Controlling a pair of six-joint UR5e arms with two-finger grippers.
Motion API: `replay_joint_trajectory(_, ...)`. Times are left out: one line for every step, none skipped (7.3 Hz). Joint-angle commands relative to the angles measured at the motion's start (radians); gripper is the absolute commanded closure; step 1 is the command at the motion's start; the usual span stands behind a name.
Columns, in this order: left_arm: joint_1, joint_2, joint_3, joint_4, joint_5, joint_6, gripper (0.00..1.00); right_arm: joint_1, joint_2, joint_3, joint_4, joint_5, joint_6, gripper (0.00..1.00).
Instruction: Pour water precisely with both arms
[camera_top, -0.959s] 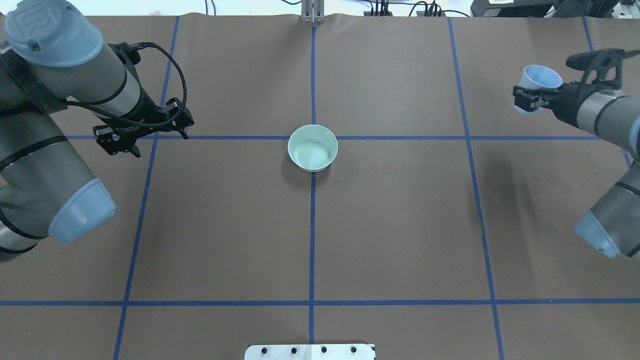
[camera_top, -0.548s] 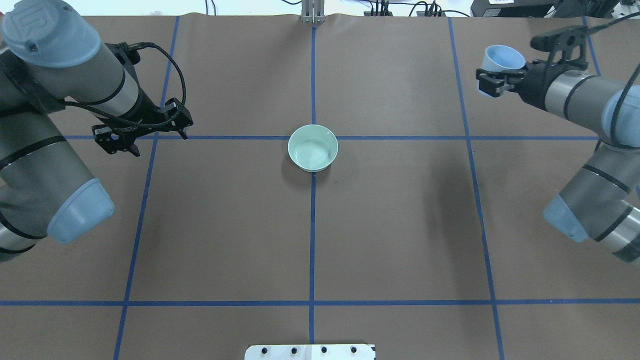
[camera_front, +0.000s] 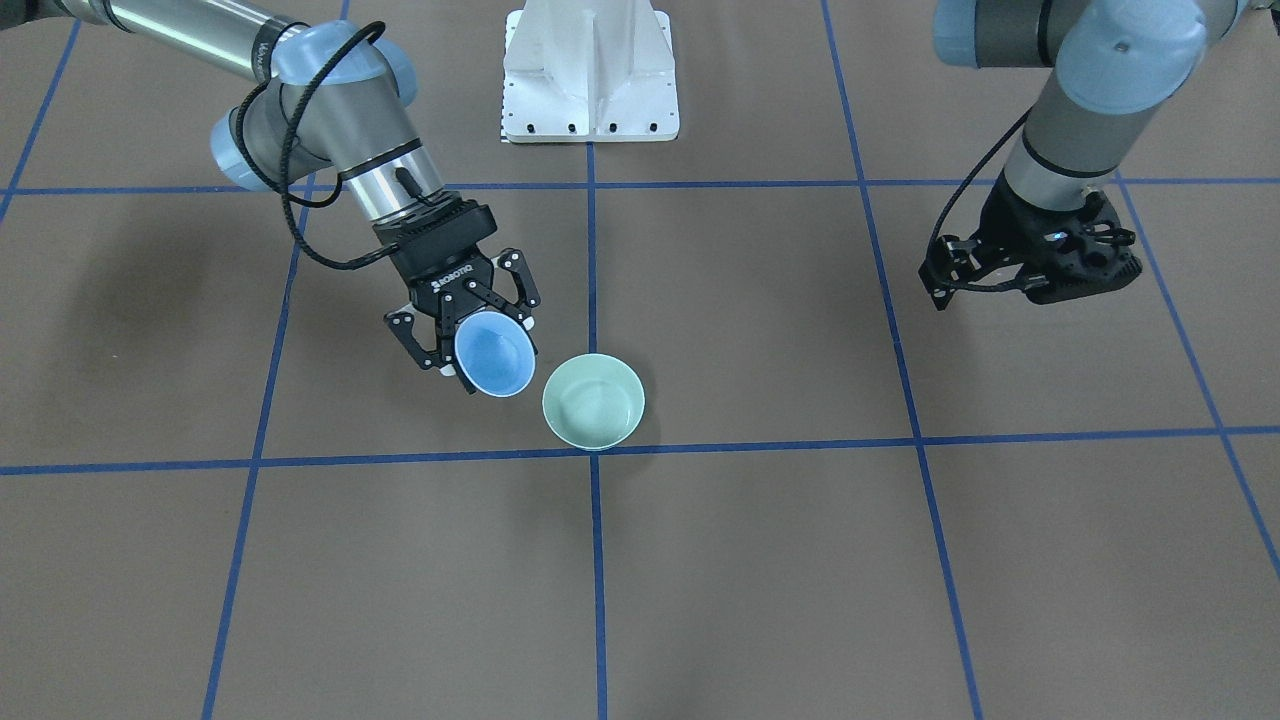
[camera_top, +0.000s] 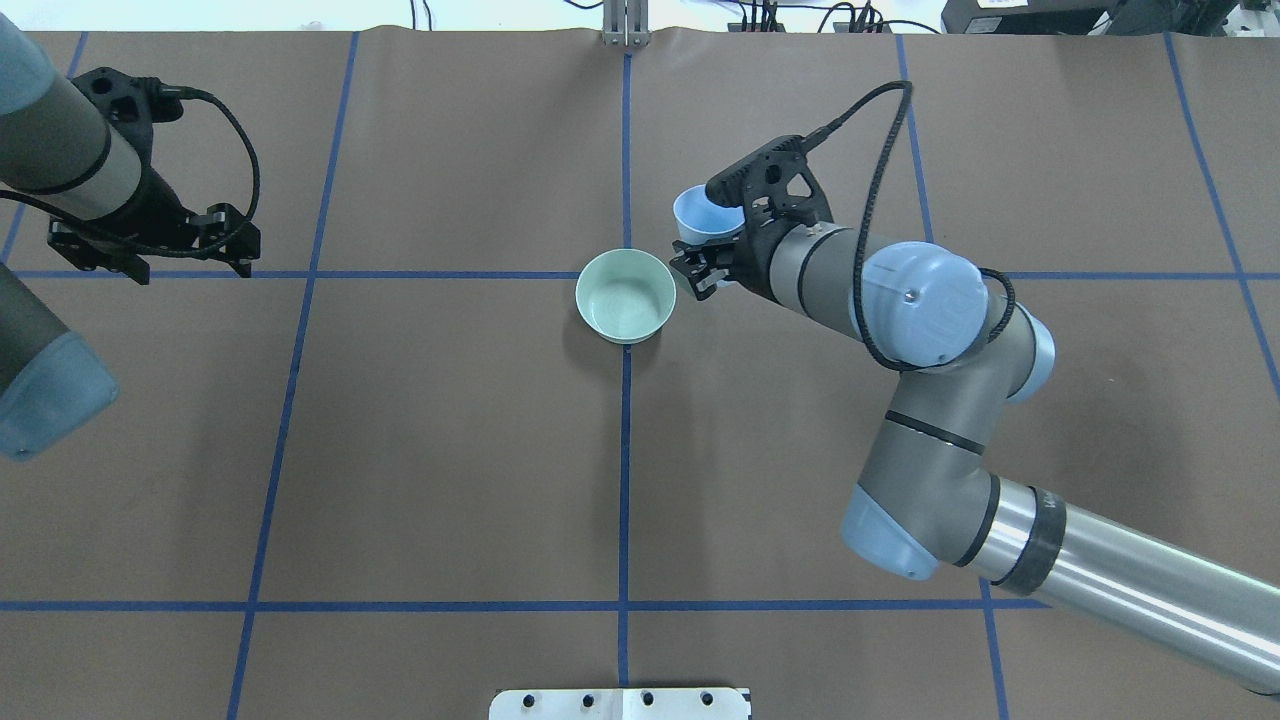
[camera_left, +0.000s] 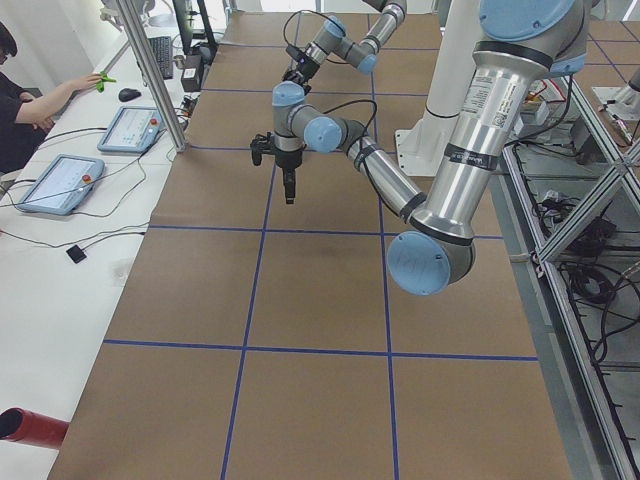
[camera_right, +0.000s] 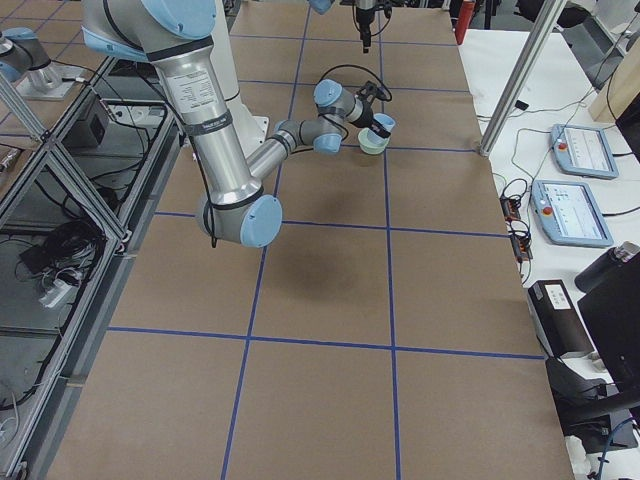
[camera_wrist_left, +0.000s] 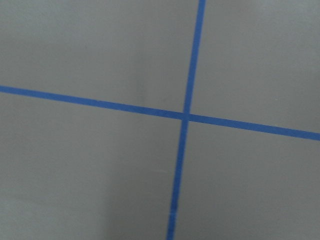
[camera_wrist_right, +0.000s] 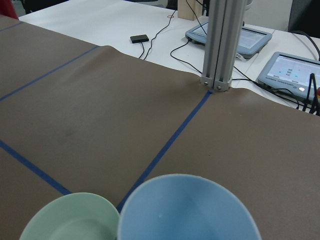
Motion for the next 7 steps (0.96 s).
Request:
replay_joint_trajectory(-0.031,0.061,0.003,-0.066,0.0,0.038,0.0,-0.017,0.126,-0.008,-0.278,0.069,-0.123,1.0)
replay_joint_trajectory(-0.034,0.065,0.004,-0.071,0.0,0.038,0.0,-0.016,0.161,-0.029,-0.387,0.105,-0.153,1.0)
replay_joint_trajectory(-0.034,0.065,0.004,-0.071,0.0,0.038,0.0,0.007,0.189,-0.045,-0.497,0.205,-0.197,1.0)
replay_joint_trajectory(-0.034,0.065,0.004,-0.071,0.0,0.038,0.0,0.015,0.207,-0.046,-0.591,0.244,-0.228,1.0)
replay_joint_trajectory(-0.034,0.065,0.001,-0.071,0.0,0.036,0.0,0.015,0.24,-0.058,-0.692,0.244,-0.263,1.0)
replay_joint_trajectory(-0.034,0.067,0.001,-0.071,0.0,0.038,0.0,0.014,0.31,-0.115,-0.766,0.245,-0.271,1.0)
replay_joint_trajectory(-0.034,0.071,0.001,-0.071,0.0,0.038,0.0,0.014,0.391,-0.223,-0.788,0.247,-0.271,1.0)
